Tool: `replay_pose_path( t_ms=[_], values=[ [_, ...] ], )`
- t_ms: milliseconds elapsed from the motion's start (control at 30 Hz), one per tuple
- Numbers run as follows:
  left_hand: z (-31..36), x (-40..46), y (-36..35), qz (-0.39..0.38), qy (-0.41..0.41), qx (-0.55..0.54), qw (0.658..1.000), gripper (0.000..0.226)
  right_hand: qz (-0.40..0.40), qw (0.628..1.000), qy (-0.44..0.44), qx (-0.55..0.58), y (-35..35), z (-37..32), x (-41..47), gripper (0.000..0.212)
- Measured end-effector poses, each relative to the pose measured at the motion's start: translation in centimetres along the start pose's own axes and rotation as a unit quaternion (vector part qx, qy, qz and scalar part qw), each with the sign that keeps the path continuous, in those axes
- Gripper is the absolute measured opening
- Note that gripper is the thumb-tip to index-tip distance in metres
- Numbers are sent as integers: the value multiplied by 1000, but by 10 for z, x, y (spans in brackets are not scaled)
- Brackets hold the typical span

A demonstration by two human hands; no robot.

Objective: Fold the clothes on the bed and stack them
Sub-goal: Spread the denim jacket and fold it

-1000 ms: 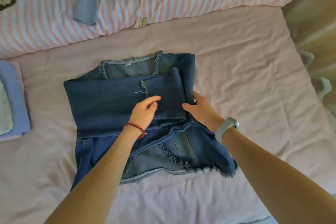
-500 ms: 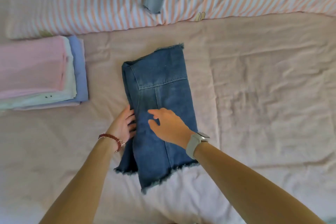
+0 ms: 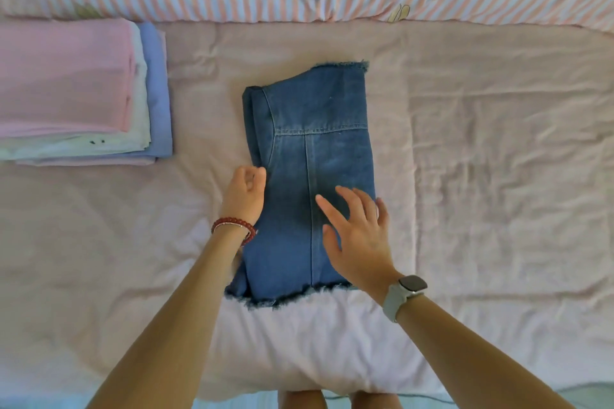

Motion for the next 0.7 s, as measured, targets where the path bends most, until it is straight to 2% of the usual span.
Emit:
replay_pose_path(
  t_ms=[67,100,167,267,367,433,533,633,700],
  values=[
    [-17,-5,-7,-58,29,-47,997,34,-135,990,-24,-31,-32,9,10,53],
    [-23,-14,-10,-80,36,-30,996,41,-188,981,-30,-38,-47,15,12,56],
    [-38,-35,-21,-129,52,13,990,39,-232,971,-32,-53,-63,22,15,58],
    [-47,-60,-29,-141,32,33,989,29,-229,971,-33,-62,-68,19,18,57],
    [-36,-66,-12,-65,-29,27,997,25,-165,985,-34,-50,-55,10,17,53],
    [-38,-64,0,-26,-34,45,998,19,-127,990,-23,-52,-47,5,16,51],
    [-69,-58,7,-27,61,134,989,23,-147,985,-8,-95,-52,4,18,52],
    [-99,-55,4,-73,178,220,956,23,-188,974,0,-131,-65,7,18,55],
    [-92,-47,6,-55,169,201,963,13,-173,978,0,-114,-59,6,20,54]
  ],
)
Point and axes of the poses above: each hand's wrist, its own x-axis towards the middle knuckle, its own y-axis out of the back of the hand, z = x × y, the point moved 9 cm from there along x, towards the middle knuckle, and after that the axes turned 12 degrees about -z, right-handed, at the moved point
